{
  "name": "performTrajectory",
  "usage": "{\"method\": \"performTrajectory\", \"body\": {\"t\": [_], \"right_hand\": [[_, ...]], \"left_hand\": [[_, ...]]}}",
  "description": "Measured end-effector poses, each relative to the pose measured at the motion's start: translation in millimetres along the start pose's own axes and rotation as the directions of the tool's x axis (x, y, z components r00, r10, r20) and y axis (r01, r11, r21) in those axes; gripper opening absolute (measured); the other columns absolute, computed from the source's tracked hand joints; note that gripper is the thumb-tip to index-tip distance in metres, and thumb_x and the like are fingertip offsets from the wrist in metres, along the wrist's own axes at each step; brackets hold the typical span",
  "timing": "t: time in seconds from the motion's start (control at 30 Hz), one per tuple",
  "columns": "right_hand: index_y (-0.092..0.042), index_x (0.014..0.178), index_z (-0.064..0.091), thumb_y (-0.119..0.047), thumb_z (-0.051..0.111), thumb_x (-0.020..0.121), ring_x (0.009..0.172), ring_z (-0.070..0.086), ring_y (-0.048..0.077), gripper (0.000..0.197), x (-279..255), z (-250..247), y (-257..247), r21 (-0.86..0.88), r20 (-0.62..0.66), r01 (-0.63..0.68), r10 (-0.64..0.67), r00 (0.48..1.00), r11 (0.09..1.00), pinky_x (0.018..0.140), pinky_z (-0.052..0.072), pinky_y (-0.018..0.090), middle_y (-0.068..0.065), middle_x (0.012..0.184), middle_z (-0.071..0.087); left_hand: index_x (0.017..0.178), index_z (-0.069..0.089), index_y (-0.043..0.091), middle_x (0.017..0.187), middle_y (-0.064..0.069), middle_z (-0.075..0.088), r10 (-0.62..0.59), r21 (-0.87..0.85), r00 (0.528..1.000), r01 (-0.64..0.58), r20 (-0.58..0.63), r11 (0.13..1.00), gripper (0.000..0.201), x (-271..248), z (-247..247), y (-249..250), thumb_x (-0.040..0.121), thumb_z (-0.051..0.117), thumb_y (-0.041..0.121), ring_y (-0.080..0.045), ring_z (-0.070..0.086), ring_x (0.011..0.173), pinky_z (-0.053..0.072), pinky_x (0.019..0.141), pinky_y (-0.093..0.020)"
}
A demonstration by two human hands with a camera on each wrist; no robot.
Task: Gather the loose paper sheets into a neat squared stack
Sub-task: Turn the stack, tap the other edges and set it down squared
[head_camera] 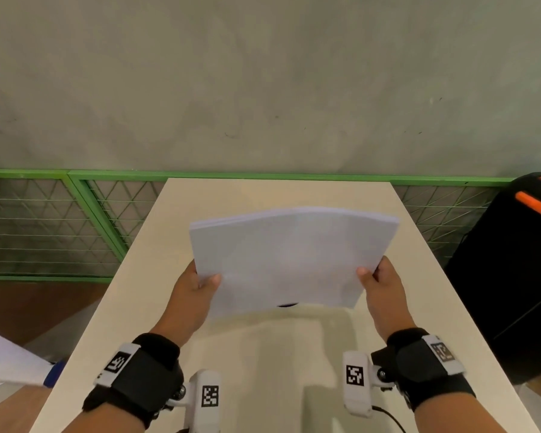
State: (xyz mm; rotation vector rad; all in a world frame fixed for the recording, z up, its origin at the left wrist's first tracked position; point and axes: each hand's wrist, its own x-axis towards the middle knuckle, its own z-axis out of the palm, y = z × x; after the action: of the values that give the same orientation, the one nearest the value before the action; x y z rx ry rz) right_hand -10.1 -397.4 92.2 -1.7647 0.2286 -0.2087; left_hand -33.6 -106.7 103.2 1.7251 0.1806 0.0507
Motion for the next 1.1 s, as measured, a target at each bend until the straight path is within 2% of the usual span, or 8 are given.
{"method": "performTrajectory", "body": {"t": [0.1, 0.27, 0.37, 0.47, 0.63, 0.8, 1.0, 1.1], "right_hand": [[-0.015, 0.109, 0.051, 0.004, 0.044, 0.089, 0.087, 0.057, 0.011, 0.029, -9.1, 3.7, 7.5, -0.022, 0.021, 0.059, -0.059, 0.998, 0.998, 0.07, 0.044, 0.008, 0.0, 0.096, 0.061], [-0.019, 0.104, 0.049, 0.001, 0.042, 0.092, 0.096, 0.053, 0.024, 0.024, -17.2, 9.8, 24.0, 0.004, 0.036, -0.027, 0.027, 0.999, 1.0, 0.075, 0.042, 0.029, 0.002, 0.096, 0.057], [-0.012, 0.119, 0.049, -0.002, 0.042, 0.093, 0.097, 0.053, 0.023, 0.028, -18.2, 12.9, 22.1, -0.004, 0.029, -0.023, 0.023, 0.999, 1.0, 0.07, 0.041, 0.021, 0.007, 0.105, 0.058], [-0.014, 0.111, 0.052, -0.006, 0.041, 0.094, 0.091, 0.053, 0.021, 0.021, -19.5, 14.7, 12.9, 0.019, -0.011, 0.024, -0.024, 1.0, 1.0, 0.068, 0.041, 0.02, 0.005, 0.098, 0.058], [-0.019, 0.099, 0.052, -0.012, 0.041, 0.096, 0.078, 0.051, 0.007, 0.014, -18.9, 11.5, -13.3, 0.134, -0.061, 0.114, -0.107, 0.992, 0.984, 0.065, 0.04, 0.021, -0.01, 0.089, 0.055], [-0.019, 0.073, 0.049, -0.009, 0.04, 0.095, 0.068, 0.046, 0.009, 0.026, -14.1, 8.5, -25.4, 0.171, -0.042, 0.078, -0.072, 0.997, 0.982, 0.056, 0.042, 0.012, -0.003, 0.077, 0.051], [-0.018, 0.075, 0.057, -0.016, 0.032, 0.1, 0.066, 0.049, 0.004, 0.035, -12.0, 3.7, -26.1, 0.247, -0.023, 0.051, -0.047, 0.999, 0.968, 0.06, 0.039, 0.016, -0.004, 0.077, 0.054], [-0.022, 0.086, 0.059, -0.024, 0.039, 0.098, 0.074, 0.05, 0.01, 0.024, -13.2, 1.5, -23.2, 0.244, -0.007, 0.063, -0.064, 0.998, 0.968, 0.065, 0.042, 0.017, -0.004, 0.084, 0.056]], "left_hand": [[0.129, 0.048, 0.014, 0.115, -0.003, 0.061, -0.01, -0.015, 0.998, 0.009, -0.066, 1.0, 0.04, -3.2, 6.0, -4.9, 0.092, 0.045, -0.002, -0.015, 0.059, 0.102, 0.042, 0.076, -0.014], [0.13, 0.048, 0.009, 0.126, -0.013, 0.06, -0.061, -0.088, 0.993, 0.052, -0.103, 0.995, 0.04, -5.0, 4.2, -19.1, 0.09, 0.051, 0.0, -0.029, 0.056, 0.115, 0.044, 0.094, -0.036], [0.126, 0.051, 0.006, 0.12, -0.013, 0.062, -0.052, -0.065, 0.993, 0.045, -0.108, 0.997, 0.037, -3.8, 2.5, -19.2, 0.09, 0.054, 0.002, -0.027, 0.058, 0.106, 0.046, 0.08, -0.028], [0.124, 0.053, 0.003, 0.113, -0.012, 0.063, -0.051, -0.088, 0.994, 0.042, -0.101, 0.995, 0.036, -3.7, 2.5, -16.6, 0.089, 0.056, 0.002, -0.024, 0.058, 0.097, 0.045, 0.072, -0.023], [0.124, 0.054, 0.002, 0.112, -0.013, 0.064, -0.083, -0.125, 0.994, 0.074, -0.071, 0.989, 0.035, 0.1, 0.5, -16.1, 0.089, 0.055, 0.003, -0.021, 0.059, 0.091, 0.045, 0.07, -0.024], [0.124, 0.053, 0.003, 0.108, -0.01, 0.063, -0.09, -0.144, 0.995, 0.082, -0.05, 0.986, 0.034, 2.4, 0.6, -14.6, 0.09, 0.054, 0.002, -0.014, 0.06, 0.086, 0.044, 0.069, -0.023], [0.123, 0.054, 0.005, 0.11, -0.01, 0.063, -0.098, -0.155, 0.995, 0.091, -0.037, 0.984, 0.032, 5.6, -0.3, -15.1, 0.09, 0.053, 0.002, -0.018, 0.06, 0.09, 0.045, 0.073, -0.026], [0.123, 0.053, 0.005, 0.109, -0.009, 0.063, -0.104, -0.167, 0.994, 0.098, -0.026, 0.981, 0.033, 6.9, -0.5, -15.0, 0.09, 0.053, 0.002, -0.019, 0.06, 0.091, 0.045, 0.073, -0.026]]}}
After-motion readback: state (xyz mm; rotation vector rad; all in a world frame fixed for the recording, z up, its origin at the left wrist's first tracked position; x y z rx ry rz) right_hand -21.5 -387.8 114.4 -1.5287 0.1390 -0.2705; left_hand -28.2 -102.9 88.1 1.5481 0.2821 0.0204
